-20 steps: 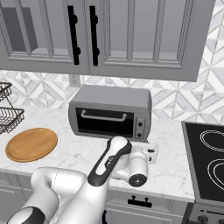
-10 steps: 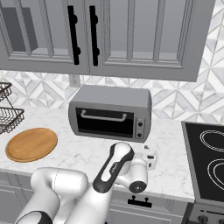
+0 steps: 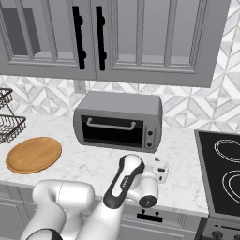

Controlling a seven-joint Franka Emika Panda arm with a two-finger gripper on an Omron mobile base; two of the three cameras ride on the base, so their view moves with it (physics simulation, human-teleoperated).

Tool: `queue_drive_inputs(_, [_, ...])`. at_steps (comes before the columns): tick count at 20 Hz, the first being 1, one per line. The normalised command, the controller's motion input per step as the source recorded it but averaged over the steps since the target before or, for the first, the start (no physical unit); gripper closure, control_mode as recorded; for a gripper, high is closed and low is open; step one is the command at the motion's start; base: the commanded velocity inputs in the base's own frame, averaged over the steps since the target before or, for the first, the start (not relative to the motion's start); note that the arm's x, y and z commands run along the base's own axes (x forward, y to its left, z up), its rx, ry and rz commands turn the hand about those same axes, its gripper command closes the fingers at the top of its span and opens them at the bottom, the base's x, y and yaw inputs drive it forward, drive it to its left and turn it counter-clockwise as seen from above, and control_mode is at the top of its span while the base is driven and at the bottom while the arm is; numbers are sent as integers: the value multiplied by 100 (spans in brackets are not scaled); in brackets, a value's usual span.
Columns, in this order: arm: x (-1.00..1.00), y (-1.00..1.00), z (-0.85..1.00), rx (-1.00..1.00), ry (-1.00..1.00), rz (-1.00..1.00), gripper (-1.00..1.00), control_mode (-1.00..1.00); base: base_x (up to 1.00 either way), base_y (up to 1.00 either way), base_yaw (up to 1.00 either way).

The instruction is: Pick up the kebab skewer and baguette bread, and place them inside the toaster oven. Close the toaster oven door and start by setting the timer.

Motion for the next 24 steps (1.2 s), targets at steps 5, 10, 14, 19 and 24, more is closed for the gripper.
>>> queue_drive_inputs(5, [22,0,0,-2,0,0,-100,-100,0,0,0])
queue_drive_inputs(10, [22,0,-4,-6,0,0,-100,-100,0,0,0])
queue_drive_inputs(14, [18,0,-6,-8,0,0,-100,-100,0,0,0])
queue_drive_inputs(19, [12,0,-3,-7,0,0,-100,-100,0,0,0])
queue_drive_inputs(24, [15,0,-7,-7,0,0,-100,-100,0,0,0])
